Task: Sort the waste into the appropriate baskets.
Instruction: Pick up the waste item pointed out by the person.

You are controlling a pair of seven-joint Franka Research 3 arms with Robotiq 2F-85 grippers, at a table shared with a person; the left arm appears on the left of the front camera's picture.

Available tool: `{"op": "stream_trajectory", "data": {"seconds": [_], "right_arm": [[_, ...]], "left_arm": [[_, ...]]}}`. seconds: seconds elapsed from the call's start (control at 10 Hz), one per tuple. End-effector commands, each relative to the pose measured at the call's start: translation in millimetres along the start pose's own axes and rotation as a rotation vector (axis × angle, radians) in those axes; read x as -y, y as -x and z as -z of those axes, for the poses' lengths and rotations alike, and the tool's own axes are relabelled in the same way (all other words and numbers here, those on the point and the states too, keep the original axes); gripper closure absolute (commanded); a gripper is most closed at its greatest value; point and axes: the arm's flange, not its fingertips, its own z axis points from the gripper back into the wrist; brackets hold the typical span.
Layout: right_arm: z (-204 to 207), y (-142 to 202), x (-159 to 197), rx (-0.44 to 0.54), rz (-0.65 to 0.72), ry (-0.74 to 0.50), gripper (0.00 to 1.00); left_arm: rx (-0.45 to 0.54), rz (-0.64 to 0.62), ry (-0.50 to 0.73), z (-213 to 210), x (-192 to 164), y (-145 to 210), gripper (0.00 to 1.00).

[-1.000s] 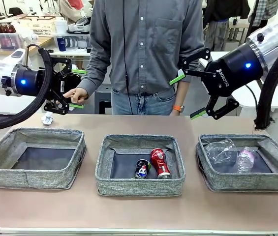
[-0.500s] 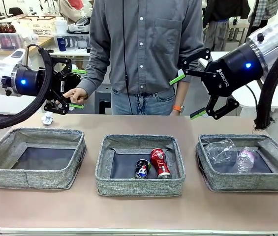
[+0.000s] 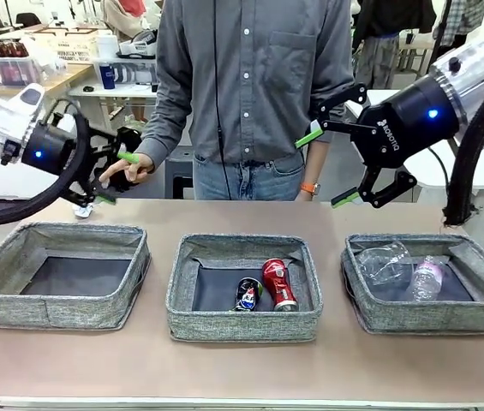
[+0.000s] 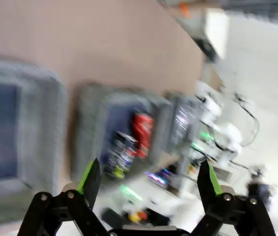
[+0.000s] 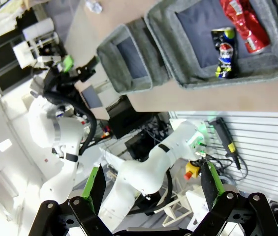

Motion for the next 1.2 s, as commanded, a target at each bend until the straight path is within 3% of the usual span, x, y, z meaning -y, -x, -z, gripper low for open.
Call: {"op": "stream_trajectory", "data": {"seconds": [0.0,0.1,0.4,0.5,0.6,0.7,1.1], "right_arm": [[-1.5,-1.7,-1.9,-0.006,-0.027,-0.002,0.0],[-1.5,-1.7,-1.9,-0.006,-0.027,-0.002,0.0],[-1.5,-1.7,-1.9,-0.006,-0.027,-0.002,0.0],[-1.5,-1.7,-1.9,-0.006,-0.027,-0.002,0.0],[-1.5,-1.7,-1.9,-0.006,-0.027,-0.002,0.0],[-1.5,-1.7,-1.9,-0.006,-0.027,-0.002,0.0],[-1.5,-1.7,-1.9,-0.006,-0.027,-0.002,0.0]], "left_arm": [[0.29,0.018,-0.516,12.5,-16.2,-17.0,0.0],[0.326,-0.037,-0.616,9.2,-24.4,-19.6,0.0],[0.415,-0.183,-0.749,-12.3,-43.3,-28.1,0.0],[0.474,-0.207,-0.791,-21.1,-46.7,-33.3,0.0],[0.638,-0.163,-0.815,-30.7,-45.7,-41.0,0.0],[0.477,-0.09,-0.707,-16.6,-74.9,-33.0,0.0],[0.507,-0.114,-0.739,-14.0,-72.0,-33.5,0.0]]}}
